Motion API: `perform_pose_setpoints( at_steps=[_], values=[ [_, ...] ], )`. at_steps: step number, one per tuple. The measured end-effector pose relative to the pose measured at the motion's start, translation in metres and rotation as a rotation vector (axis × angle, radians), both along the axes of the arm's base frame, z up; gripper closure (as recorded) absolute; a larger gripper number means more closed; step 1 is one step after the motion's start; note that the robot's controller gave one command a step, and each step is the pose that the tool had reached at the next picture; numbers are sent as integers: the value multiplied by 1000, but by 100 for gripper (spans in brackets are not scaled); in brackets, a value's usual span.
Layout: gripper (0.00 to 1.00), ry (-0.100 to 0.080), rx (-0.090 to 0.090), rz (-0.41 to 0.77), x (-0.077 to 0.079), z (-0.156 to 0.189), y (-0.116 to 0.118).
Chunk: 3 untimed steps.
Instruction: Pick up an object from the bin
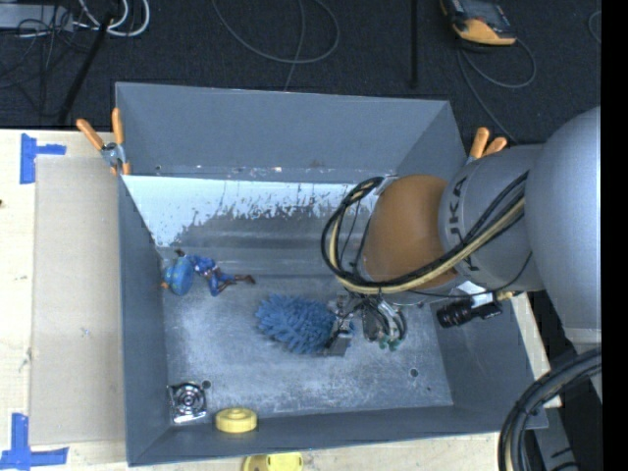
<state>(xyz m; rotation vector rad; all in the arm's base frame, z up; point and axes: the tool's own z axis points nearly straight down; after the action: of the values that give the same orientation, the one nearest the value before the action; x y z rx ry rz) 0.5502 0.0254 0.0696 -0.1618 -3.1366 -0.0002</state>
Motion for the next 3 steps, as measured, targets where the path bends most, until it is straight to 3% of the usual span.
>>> perform_pose_setpoints(
  at_steps=[1,2,3],
  values=[
    [100,0,0,1,0,0,0],
    [100,-2,0,-36,37,127,0],
    [100,-2,0,-35,37,127,0]
  ],
)
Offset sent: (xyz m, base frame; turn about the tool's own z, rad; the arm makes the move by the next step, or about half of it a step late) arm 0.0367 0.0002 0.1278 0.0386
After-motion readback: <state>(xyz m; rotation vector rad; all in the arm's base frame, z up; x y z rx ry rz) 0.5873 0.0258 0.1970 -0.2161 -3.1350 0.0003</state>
